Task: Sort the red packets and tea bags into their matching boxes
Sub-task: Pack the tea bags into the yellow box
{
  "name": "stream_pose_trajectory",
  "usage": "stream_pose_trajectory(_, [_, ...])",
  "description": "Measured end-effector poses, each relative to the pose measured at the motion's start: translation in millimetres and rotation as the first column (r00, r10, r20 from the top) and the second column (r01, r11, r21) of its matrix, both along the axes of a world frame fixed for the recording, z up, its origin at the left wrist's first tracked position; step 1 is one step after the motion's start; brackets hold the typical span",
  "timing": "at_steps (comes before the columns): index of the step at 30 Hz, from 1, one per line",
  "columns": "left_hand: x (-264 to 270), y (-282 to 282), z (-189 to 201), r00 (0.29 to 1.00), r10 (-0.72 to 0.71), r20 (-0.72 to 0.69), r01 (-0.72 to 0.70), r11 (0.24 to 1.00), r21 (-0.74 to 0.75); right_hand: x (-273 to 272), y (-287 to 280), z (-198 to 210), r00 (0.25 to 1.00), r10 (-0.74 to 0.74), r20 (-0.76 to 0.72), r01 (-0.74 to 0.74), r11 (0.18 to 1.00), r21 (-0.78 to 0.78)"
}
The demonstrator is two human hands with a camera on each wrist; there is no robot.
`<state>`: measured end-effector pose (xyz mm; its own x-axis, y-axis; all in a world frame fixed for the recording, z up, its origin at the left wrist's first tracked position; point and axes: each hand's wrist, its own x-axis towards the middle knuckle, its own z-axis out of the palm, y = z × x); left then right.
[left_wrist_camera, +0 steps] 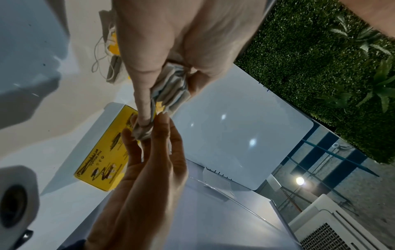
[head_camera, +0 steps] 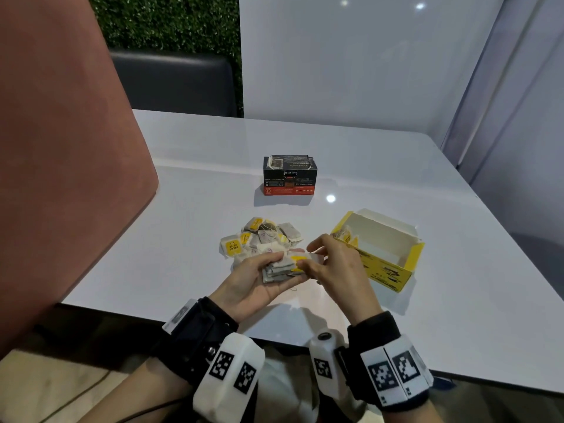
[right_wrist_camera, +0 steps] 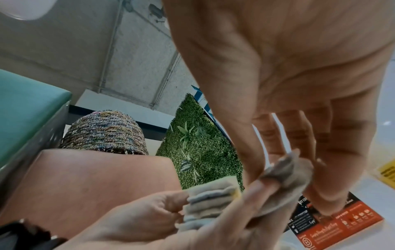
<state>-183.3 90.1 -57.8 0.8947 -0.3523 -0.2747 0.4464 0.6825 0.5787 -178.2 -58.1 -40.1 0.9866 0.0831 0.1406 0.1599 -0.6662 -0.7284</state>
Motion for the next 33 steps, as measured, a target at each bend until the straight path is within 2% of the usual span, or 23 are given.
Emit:
stream_pose_trajectory(4, [0.2,3.9,-1.8,1.0,-0.019,-0.001,0.019,1.0,0.012,-1.4,-0.3,0.7,0.998,-0.033,0.051,0.032,0.999,0.01])
stream_pose_trajectory(10, [4.4,8.6,-3.3,1.0,-0.011,-0.018,0.01,0.999,-0.046,-5.1,-4.4,10.0,0.968,-0.026,0.248,0.057,0.992,-0.117])
stream_pose_trajectory(13, [2.1,8.8,-2.4,0.999,-0.043,-0.026,0.042,0.999,-0.017,-3.5,-3.5,16.5,0.952,-0.046,0.304,0.068,0.996,-0.064])
stream_pose_trajectory(17, [-3.1,3.9,-3.2,0.999,-0.043,-0.033,0.044,0.999,0.026,1.4,-3.4,14.2,0.967,-0.101,0.233,0.064,0.984,0.164])
stream_pose_trajectory(21, [-2.0,-4.1,-1.8,0.999,0.03,0.027,-0.031,0.999,0.029,-1.2,8.8,9.7,0.994,-0.103,0.026,0.073,0.842,0.535])
stream_pose_trajectory(23, [-1.8,-8.8,1.2,0.999,0.031,0.043,-0.031,0.999,-0.005,-1.0,19.9,3.5,0.995,-0.1,-0.009,0.089,0.837,0.539])
stream_pose_trajectory(27, [-1.5,-12.9,2.2,0.996,0.055,0.065,-0.053,0.998,-0.034,-0.6,33.0,-2.3,0.992,-0.11,0.059,0.078,0.916,0.393])
stream_pose_trajectory(33, [-0.2,-7.0,4.0,0.994,0.083,0.067,-0.082,0.996,-0.023,-1.2,25.7,0.8,0.999,-0.028,0.035,0.011,0.908,0.418])
